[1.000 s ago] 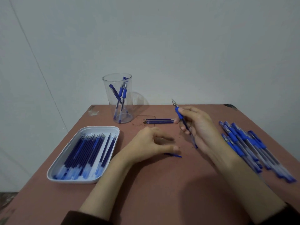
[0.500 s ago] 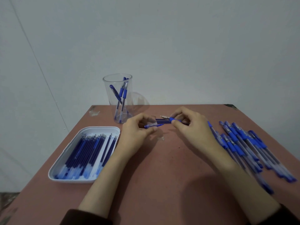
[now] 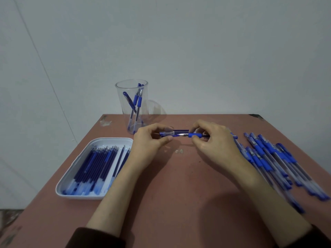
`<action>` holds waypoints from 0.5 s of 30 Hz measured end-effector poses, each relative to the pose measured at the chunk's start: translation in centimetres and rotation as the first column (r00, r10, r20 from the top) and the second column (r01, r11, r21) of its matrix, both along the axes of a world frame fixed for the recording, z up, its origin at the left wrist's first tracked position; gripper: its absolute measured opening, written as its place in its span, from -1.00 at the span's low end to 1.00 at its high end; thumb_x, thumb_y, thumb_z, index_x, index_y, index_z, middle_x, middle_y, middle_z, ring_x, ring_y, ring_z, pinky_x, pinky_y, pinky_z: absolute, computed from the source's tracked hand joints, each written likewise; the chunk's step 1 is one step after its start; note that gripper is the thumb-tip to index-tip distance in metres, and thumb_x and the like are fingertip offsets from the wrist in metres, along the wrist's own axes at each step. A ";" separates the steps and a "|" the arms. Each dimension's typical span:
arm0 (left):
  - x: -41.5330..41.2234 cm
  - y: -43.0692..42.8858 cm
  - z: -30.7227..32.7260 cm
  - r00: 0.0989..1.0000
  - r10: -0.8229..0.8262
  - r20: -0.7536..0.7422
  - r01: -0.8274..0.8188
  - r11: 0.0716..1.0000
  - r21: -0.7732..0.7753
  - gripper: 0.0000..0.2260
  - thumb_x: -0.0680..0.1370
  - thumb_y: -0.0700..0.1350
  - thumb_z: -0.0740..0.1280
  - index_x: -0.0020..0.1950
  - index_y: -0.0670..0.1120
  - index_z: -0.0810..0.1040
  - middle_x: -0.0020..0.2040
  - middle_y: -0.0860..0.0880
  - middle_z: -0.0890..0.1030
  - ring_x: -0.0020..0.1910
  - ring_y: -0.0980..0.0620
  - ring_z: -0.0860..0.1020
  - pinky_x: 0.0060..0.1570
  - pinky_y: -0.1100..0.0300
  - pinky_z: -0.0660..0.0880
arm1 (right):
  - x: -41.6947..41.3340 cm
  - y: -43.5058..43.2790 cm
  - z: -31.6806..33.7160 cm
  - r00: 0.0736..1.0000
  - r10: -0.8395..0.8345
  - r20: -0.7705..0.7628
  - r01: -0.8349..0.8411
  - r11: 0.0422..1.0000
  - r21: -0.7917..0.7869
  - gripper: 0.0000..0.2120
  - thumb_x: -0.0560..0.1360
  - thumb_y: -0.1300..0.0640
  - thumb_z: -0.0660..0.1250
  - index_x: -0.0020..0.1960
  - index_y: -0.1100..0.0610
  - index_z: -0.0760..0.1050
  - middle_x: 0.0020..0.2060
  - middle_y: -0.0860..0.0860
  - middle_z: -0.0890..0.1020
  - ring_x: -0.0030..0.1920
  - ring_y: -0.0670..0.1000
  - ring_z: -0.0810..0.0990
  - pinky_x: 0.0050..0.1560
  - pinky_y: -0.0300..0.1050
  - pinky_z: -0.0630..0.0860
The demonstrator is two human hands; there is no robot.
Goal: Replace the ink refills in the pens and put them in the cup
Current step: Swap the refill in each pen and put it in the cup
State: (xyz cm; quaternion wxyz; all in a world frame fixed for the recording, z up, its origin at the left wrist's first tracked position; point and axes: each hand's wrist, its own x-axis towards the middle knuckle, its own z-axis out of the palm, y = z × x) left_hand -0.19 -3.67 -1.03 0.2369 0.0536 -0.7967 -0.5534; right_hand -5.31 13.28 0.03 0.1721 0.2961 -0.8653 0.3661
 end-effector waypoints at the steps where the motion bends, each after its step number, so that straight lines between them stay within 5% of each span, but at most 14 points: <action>1: 0.0 -0.1 0.0 1.000 -0.007 -0.002 0.007 1.000 0.007 -0.83 0.42 -0.30 0.47 -0.10 -0.04 0.65 -0.30 0.15 0.62 -0.33 0.19 0.55 -0.28 0.45 0.45 | -0.1 0.0 0.0 1.000 -0.008 0.003 0.008 1.000 -0.006 -0.85 0.40 0.20 0.32 -0.21 -0.05 0.50 -0.32 -0.10 0.58 -0.24 -0.06 0.50 -0.15 -0.01 0.49; 7: 0.1 0.5 -0.3 0.993 -0.118 0.006 0.119 0.993 -0.015 -0.77 0.40 -0.32 0.48 -0.16 0.03 0.64 -0.32 0.17 0.60 -0.43 0.28 0.44 -0.29 0.42 0.41 | 0.3 -0.3 -0.4 0.998 0.055 0.021 -0.055 0.998 0.013 -0.87 0.41 0.19 0.33 -0.18 -0.04 0.53 -0.31 -0.12 0.57 -0.23 -0.10 0.50 -0.18 -0.05 0.48; 10: 0.0 0.6 -0.5 0.991 -0.133 -0.008 0.133 0.991 -0.017 -0.75 0.38 -0.30 0.49 -0.12 0.05 0.64 -0.17 0.02 0.68 -0.38 0.23 0.44 -0.22 0.31 0.45 | 0.4 -0.5 -0.6 0.993 0.096 0.063 -0.097 0.995 0.006 -0.87 0.45 0.17 0.33 -0.15 -0.08 0.51 -0.28 -0.13 0.56 -0.22 -0.14 0.50 -0.21 -0.20 0.41; 12: 0.2 0.8 -0.3 0.986 -0.164 -0.040 0.167 0.984 0.061 -0.75 0.37 -0.32 0.49 -0.05 -0.03 0.64 -0.08 -0.11 0.69 -0.32 0.20 0.51 -0.17 0.31 0.50 | 0.4 -0.7 -0.6 0.992 0.083 0.096 -0.083 0.997 -0.008 -0.96 0.47 -0.02 0.32 -0.14 -0.08 0.52 -0.30 -0.14 0.55 -0.19 -0.14 0.49 -0.19 -0.17 0.38; 15: 0.5 1.4 -0.2 0.971 -0.226 -0.081 0.235 0.964 0.121 -0.74 0.39 -0.39 0.44 0.00 -0.11 0.61 -0.15 -0.02 0.68 -0.19 0.17 0.62 -0.15 0.34 0.54 | 0.7 -0.9 -0.8 0.993 0.024 0.115 -0.031 0.998 0.059 -0.60 0.35 -0.39 0.19 -0.17 -0.09 0.52 -0.37 -0.18 0.50 -0.18 -0.19 0.44 -0.23 -0.23 0.29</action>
